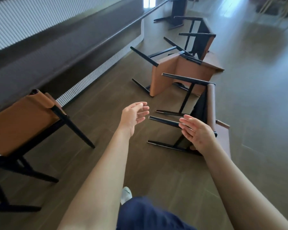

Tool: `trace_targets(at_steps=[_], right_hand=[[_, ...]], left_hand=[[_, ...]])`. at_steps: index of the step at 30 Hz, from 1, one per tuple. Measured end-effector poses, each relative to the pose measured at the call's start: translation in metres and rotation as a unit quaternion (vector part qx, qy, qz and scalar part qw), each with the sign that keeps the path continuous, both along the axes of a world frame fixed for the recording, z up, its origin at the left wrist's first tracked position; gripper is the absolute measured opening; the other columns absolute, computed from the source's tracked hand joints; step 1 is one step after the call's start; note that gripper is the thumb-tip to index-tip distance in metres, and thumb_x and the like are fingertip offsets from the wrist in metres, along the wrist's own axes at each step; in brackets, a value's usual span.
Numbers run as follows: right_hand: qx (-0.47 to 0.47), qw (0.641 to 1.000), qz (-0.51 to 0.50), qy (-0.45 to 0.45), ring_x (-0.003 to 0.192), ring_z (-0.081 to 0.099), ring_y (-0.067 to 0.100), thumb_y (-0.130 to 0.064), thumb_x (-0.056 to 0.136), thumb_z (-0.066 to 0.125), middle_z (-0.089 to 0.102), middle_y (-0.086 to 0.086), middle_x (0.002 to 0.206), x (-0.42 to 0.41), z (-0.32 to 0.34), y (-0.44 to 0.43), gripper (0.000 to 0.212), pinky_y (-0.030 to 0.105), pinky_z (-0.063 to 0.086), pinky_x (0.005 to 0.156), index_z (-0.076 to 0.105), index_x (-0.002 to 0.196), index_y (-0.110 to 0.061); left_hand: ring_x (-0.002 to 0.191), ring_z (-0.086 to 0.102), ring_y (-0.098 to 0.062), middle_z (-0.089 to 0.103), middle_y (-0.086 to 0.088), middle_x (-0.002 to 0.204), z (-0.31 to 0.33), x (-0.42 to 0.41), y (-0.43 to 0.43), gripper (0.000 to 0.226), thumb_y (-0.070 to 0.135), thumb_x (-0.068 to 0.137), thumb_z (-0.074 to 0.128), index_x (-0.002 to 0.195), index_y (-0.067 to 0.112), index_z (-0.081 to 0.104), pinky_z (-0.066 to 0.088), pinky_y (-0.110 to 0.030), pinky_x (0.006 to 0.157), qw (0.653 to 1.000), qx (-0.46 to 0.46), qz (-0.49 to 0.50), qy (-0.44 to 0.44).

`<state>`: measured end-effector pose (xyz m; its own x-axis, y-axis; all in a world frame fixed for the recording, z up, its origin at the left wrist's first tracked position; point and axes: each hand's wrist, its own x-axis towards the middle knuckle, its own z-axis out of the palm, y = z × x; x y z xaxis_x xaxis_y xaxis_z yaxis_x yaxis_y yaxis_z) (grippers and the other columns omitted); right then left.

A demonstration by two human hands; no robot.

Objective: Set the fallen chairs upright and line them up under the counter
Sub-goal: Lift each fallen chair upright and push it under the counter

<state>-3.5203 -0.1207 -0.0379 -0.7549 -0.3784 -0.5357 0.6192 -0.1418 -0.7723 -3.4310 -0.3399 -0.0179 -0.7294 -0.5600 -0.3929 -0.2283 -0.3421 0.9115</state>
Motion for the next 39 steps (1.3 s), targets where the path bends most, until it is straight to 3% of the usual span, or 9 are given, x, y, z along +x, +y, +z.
trace_targets(at_steps=[3, 10, 23, 39], right_hand=[[0.004, 1.000, -0.016, 0.000, 0.102, 0.070, 0.021, -0.021, 0.099, 0.052, 0.073, 0.006, 0.111, -0.005, -0.004, 0.057, 0.023, 0.031, 0.053, 0.086, 0.067, 0.114, -0.012], [0.002, 0.996, -0.091, 0.010, 0.088, 0.074, 0.016, -0.022, 0.097, 0.055, 0.077, 0.001, 0.098, -0.021, -0.006, 0.173, 0.016, 0.026, 0.052, 0.068, 0.070, 0.101, -0.017], [-0.013, 0.969, -0.246, 0.001, 0.084, 0.072, 0.016, -0.018, 0.095, 0.056, 0.076, 0.003, 0.095, -0.101, -0.007, 0.305, 0.015, 0.027, 0.052, 0.074, 0.070, 0.099, -0.015], [-0.042, 0.943, -0.326, -0.050, 0.079, 0.072, 0.012, -0.020, 0.096, 0.053, 0.076, -0.002, 0.089, -0.248, -0.016, 0.421, 0.017, 0.025, 0.052, 0.070, 0.069, 0.096, -0.019]], left_hand=[[0.099, 0.070, -0.022, 0.074, -0.008, 0.104, 0.001, -0.016, 0.056, 0.023, 0.019, 0.097, 0.049, 0.103, 0.014, 0.071, 0.051, -0.040, 0.096, 1.000, -0.003, -0.022, 0.010], [0.097, 0.070, -0.021, 0.074, -0.007, 0.103, -0.005, -0.054, 0.169, 0.025, 0.021, 0.099, 0.048, 0.105, 0.013, 0.070, 0.051, -0.038, 0.092, 0.996, -0.002, -0.087, 0.010], [0.094, 0.071, -0.021, 0.075, -0.006, 0.099, -0.019, -0.193, 0.295, 0.022, 0.020, 0.098, 0.049, 0.100, 0.015, 0.071, 0.052, -0.038, 0.088, 0.974, -0.011, -0.225, 0.007], [0.095, 0.071, -0.022, 0.076, -0.004, 0.096, -0.046, -0.375, 0.414, 0.021, 0.017, 0.097, 0.051, 0.099, 0.016, 0.071, 0.050, -0.040, 0.094, 0.947, -0.013, -0.316, -0.049]])
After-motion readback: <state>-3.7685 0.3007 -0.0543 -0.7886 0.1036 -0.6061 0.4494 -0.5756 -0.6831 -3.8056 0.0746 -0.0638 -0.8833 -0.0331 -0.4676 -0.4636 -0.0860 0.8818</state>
